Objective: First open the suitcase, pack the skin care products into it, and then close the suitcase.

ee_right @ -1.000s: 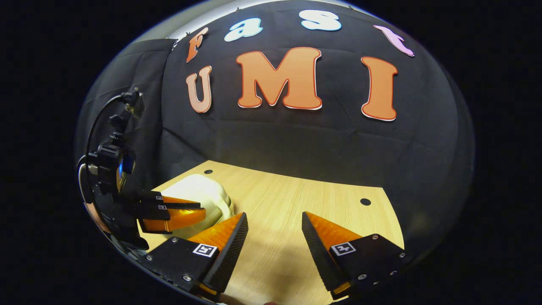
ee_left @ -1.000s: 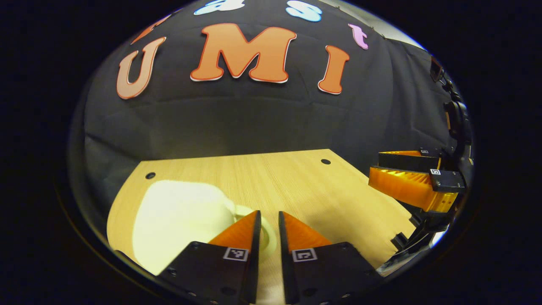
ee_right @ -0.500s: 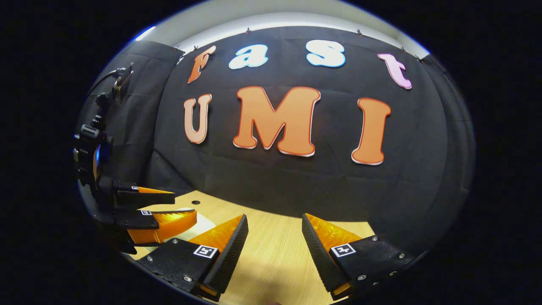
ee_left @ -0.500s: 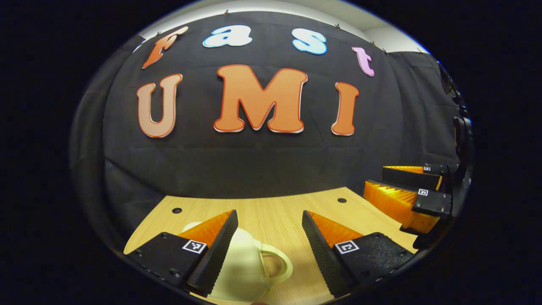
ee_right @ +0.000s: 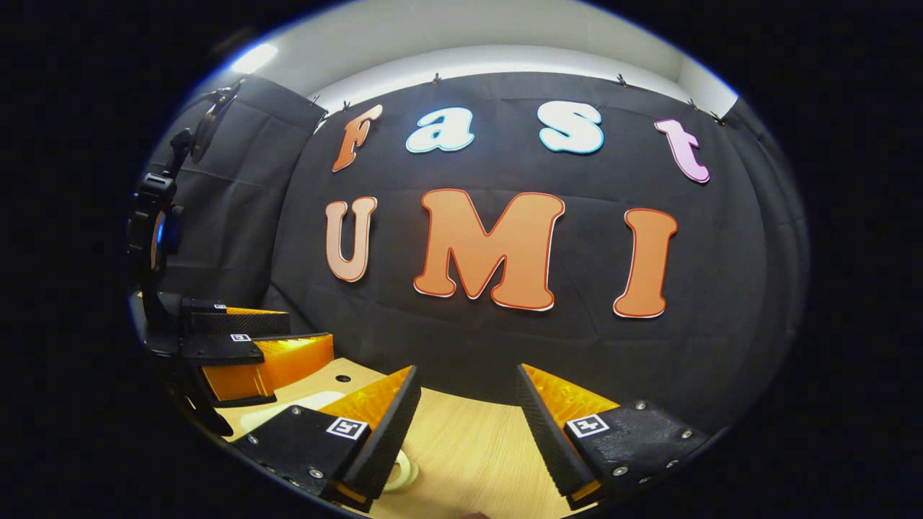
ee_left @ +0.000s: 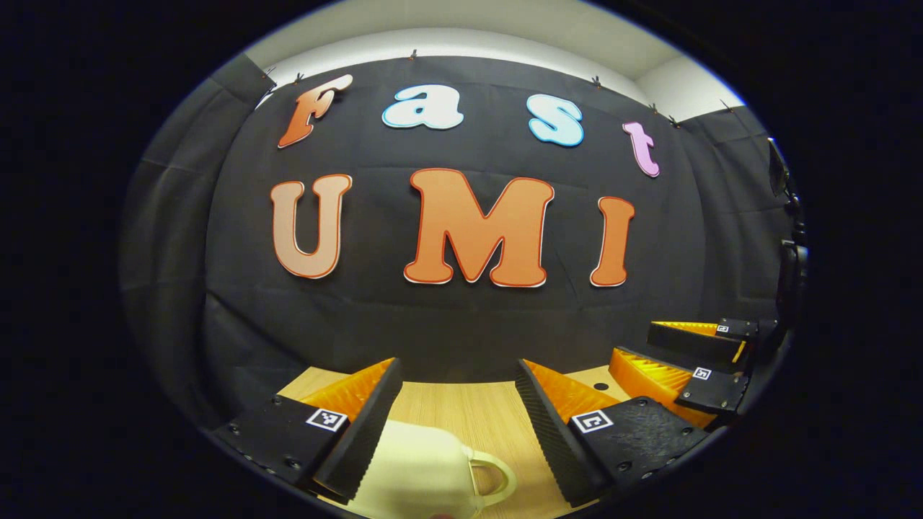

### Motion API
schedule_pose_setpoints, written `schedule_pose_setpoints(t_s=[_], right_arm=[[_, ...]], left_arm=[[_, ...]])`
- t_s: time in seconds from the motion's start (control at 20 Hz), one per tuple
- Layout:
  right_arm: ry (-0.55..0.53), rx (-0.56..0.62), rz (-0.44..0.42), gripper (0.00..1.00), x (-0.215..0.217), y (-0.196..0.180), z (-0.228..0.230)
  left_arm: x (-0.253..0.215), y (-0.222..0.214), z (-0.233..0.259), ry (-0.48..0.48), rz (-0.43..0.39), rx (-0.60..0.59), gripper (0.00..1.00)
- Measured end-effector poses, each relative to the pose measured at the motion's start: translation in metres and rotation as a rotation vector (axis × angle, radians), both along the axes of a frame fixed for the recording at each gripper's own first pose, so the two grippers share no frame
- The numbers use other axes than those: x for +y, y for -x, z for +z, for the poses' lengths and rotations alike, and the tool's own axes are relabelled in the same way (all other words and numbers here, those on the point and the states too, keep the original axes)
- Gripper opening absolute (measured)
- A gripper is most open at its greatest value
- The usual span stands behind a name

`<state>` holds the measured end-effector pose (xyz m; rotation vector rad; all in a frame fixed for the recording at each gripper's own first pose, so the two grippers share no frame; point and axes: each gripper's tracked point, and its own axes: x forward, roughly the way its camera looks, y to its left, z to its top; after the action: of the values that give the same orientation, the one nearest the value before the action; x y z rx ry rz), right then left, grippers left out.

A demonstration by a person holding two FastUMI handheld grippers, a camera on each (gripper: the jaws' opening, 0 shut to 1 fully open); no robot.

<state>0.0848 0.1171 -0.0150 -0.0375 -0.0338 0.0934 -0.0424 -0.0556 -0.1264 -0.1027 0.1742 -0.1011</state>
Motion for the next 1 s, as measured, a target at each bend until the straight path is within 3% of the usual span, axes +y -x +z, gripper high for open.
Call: schedule_pose_setpoints(t_s=[0.6, 1.0], right_arm=[[-0.007, -0.009, -0.053, 0.92, 0.006, 0.003, 0.001], [-0.028, 0.001, -0.045, 0.94, 0.014, 0.004, 0.001]], left_arm=[[-0.002, 0.001, -0.014, -0.023, -0.061, -0.005, 0.97], [0.004, 0.005, -0.017, -0.055, -0.054, -0.01, 0.97]])
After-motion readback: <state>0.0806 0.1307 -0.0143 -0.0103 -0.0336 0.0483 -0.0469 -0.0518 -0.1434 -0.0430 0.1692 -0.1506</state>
